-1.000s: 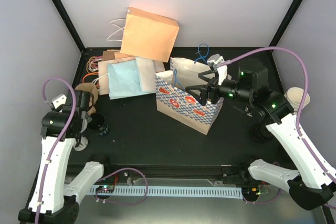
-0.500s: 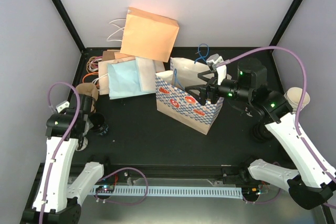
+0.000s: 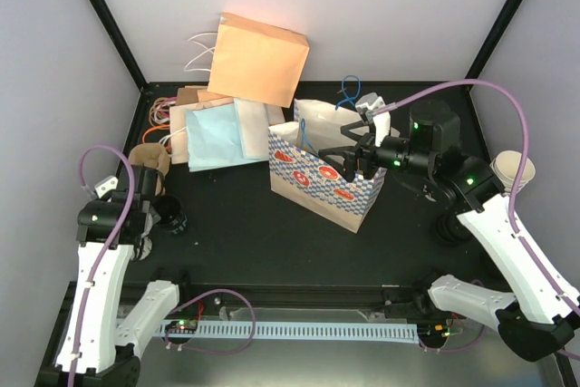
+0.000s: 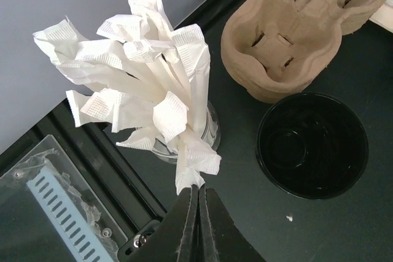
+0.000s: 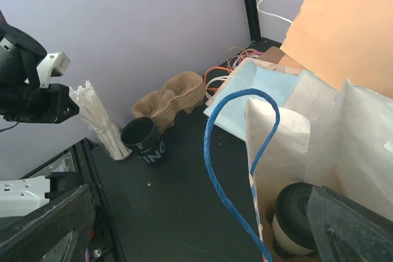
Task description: Pack the takeout coffee
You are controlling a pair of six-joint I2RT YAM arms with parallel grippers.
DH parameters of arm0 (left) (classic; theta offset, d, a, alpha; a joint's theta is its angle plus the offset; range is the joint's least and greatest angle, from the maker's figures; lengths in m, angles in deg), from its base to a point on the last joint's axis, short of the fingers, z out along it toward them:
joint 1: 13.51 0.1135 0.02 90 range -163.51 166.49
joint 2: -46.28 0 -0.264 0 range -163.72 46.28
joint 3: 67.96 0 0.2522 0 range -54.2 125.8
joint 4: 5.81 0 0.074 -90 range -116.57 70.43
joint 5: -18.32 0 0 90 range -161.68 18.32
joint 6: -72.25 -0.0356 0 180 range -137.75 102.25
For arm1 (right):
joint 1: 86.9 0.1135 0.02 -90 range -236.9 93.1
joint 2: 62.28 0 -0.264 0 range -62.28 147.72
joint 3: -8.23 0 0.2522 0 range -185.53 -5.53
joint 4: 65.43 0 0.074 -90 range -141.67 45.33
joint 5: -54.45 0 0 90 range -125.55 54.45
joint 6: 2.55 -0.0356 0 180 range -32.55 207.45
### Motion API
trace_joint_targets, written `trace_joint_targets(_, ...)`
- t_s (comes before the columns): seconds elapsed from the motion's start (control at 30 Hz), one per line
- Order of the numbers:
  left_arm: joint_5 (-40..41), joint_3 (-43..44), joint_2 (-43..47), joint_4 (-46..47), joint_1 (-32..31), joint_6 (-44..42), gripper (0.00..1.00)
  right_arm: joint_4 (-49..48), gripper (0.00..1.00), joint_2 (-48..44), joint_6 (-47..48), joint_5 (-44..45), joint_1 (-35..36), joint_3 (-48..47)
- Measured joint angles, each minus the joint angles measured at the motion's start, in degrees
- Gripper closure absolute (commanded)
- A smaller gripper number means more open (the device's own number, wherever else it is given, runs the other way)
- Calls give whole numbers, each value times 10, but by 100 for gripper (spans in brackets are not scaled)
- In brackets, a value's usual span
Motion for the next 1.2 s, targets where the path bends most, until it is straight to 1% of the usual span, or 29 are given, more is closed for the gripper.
trace_joint_targets(0.17, 0, 16, 4, -1, 0, -3, 98, 0, 3, 3, 0, -1, 0, 0)
trace_joint_targets(0.57, -9, 93, 3, -2, 2, -38, 98, 0, 2, 8, -1, -6, 0, -1)
trace_joint_targets(0.63, -11, 110, 2, -3, 2, -47, 99, 0, 2, 10, -2, -6, 0, -1)
trace_joint_targets(0.87, -28, 214, -5, -3, 2, -75, 98, 1, 2, 21, -2, -10, 0, -4)
trace_joint_targets(1.2, -48, 276, -19, -4, 2, -87, 98, 1, 2, 26, -2, -13, 0, -8)
